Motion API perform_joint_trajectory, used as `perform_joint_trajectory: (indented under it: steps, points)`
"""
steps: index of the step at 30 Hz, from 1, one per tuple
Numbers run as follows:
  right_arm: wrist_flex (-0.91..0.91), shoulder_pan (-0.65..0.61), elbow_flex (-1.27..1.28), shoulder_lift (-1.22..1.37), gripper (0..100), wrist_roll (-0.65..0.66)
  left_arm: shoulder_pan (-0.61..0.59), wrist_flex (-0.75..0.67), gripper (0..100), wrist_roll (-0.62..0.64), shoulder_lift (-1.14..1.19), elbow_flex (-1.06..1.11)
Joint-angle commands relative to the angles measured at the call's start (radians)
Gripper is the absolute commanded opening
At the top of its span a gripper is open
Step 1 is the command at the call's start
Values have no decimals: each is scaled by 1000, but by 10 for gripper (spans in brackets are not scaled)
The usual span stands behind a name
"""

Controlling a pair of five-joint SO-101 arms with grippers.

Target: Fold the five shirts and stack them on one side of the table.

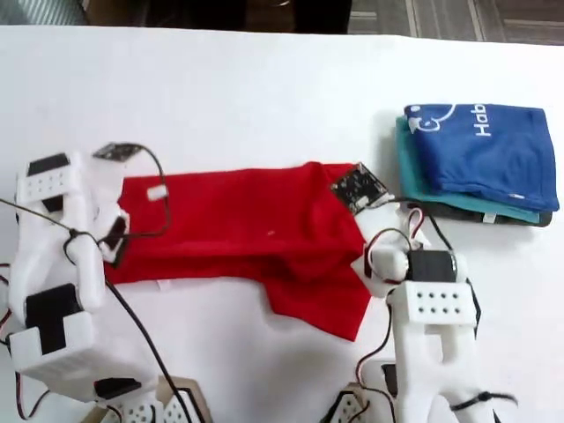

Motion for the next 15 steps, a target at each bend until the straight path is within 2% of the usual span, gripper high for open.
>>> perform_joint_trajectory:
  steps: [1, 6, 12, 15]
  points:
    - [42, 5, -2, -71, 21, 6, -11, -17, 27, -6, -58, 30]
    - [47, 5, 74, -114, 21, 6, -12, -78, 27, -6, -52, 74]
    - [44, 12, 157, -154, 21, 6, -25, -60, 27, -6, -57, 85]
    - [1, 5, 212, -165, 21, 8, -23, -103, 27, -6, -51, 117]
